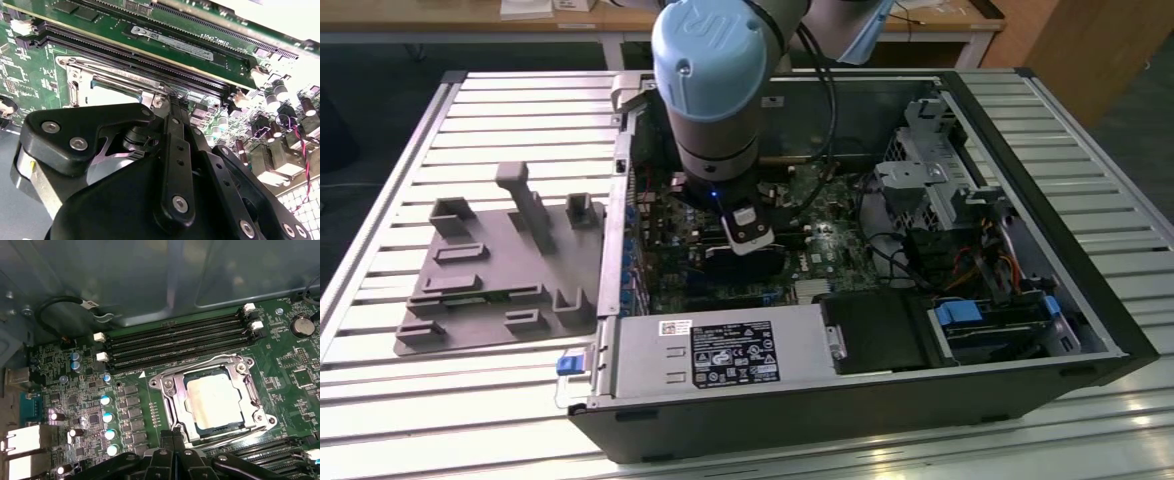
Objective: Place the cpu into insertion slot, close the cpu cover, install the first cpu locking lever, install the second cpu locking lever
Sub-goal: 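Install the second cpu locking lever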
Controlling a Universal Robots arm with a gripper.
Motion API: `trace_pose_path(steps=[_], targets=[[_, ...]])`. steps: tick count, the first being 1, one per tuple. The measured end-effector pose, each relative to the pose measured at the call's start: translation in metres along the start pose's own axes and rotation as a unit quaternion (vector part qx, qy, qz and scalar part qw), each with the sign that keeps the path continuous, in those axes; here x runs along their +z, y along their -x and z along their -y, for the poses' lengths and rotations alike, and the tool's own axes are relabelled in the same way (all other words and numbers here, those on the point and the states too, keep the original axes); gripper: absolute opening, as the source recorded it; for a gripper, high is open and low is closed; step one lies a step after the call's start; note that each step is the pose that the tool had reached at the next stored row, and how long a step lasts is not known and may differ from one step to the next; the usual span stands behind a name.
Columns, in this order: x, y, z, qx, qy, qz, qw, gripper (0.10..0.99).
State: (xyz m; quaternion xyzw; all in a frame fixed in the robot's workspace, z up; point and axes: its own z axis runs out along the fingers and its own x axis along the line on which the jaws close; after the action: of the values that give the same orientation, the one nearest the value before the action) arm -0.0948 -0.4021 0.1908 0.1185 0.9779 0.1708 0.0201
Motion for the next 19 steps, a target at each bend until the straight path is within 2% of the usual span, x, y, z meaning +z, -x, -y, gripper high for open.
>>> trace_pose_path(steps=[9,13,19], targets=[[0.0012,-0.0008,0.0006,0.0,0.0014,-0.0003,1.0,0.102],[0.0019,-0.0008,0.0008,0.0,0.0048,-0.001,1.0,0.102],[0.0039,-0.0008,0.0017,0.0,0.0049,-0.0012,1.0,0.102]])
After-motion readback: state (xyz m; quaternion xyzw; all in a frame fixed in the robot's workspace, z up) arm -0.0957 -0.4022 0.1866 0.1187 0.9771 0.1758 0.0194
